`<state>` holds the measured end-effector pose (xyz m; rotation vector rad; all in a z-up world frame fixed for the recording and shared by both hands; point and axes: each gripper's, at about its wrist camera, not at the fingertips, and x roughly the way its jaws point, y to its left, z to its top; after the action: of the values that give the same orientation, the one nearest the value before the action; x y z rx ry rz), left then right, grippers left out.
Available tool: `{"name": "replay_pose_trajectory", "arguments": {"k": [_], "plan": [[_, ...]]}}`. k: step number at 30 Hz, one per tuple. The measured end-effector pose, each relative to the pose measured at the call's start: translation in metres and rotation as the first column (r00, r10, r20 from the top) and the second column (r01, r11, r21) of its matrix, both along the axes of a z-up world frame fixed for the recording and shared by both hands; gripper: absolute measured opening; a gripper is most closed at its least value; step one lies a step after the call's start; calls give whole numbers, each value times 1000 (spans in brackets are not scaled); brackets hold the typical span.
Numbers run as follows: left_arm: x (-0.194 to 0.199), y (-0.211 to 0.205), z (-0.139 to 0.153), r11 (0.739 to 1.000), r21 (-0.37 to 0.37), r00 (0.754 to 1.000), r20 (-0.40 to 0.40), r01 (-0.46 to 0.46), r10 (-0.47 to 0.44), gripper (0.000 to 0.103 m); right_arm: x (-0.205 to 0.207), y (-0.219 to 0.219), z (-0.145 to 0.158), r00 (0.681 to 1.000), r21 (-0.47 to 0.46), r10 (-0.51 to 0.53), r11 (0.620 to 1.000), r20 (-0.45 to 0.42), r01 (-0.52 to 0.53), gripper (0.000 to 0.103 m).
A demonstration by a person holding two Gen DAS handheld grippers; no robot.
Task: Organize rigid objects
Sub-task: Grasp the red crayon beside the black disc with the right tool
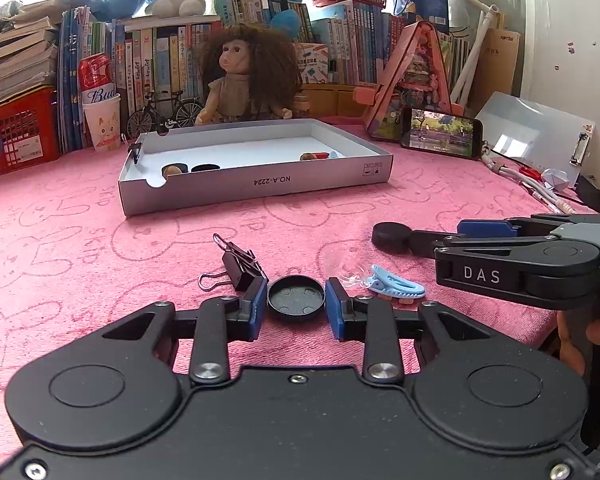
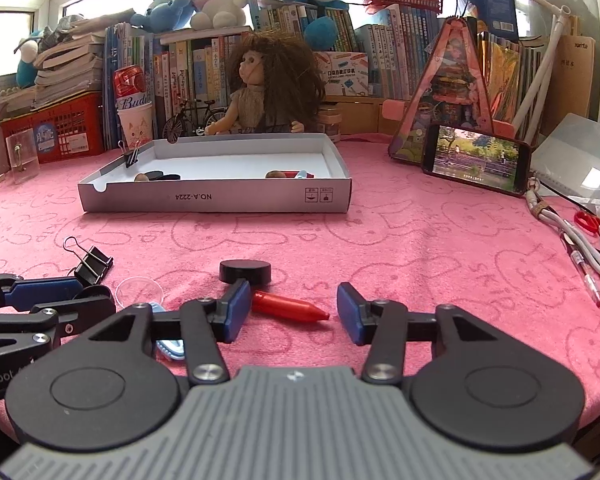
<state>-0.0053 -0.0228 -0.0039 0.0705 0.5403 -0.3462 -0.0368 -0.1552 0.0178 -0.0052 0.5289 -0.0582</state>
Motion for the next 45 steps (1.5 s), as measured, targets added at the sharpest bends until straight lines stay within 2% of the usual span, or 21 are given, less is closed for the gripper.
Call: {"name": "replay_pose_trajectory", "arguments": {"k": [5, 7, 10, 18, 23, 33, 37, 40, 45], "plan": [[0, -1, 0, 1000, -3, 1000, -1, -3, 3, 30, -4, -7, -2, 1000, 11, -8, 1000, -13, 8, 71], [1, -1, -1, 1000, -3, 1000, -1, -6, 6, 30, -10, -13, -3, 1000, 7, 3, 1000, -1, -3, 78], [2, -1, -2, 1000, -3, 1000, -3, -11, 11, 30, -19, -22, -4, 1000, -30, -13, 999, 4, 14, 84], [2, -1, -2, 1000, -5, 1000, -4, -11, 11, 30, -19, -44, -4, 996, -81, -91, 993, 5, 91, 84], [2, -1, -2, 1000, -4, 1000, -4, -12, 12, 30, -11, -53, -3, 989, -82, -148, 986, 4, 148, 84], [2, 0, -2, 1000, -8, 1000, -5, -16, 16, 30, 7, -54, -4, 994, -99, -112, 989, 3, 111, 84], [2, 1, -3, 1000, -15, 1000, -6, -20, 20, 30, -4, -55, 4, 992, -56, -121, 991, 39, 123, 84], [2, 1, -3, 1000, -15, 1000, -6, -20, 20, 30, -17, -52, 7, 995, -28, -87, 996, 38, 88, 84], [2, 1, -3, 1000, -16, 1000, -7, -21, 20, 30, -21, -40, 4, 999, -67, -39, 997, 10, 39, 84]]}}
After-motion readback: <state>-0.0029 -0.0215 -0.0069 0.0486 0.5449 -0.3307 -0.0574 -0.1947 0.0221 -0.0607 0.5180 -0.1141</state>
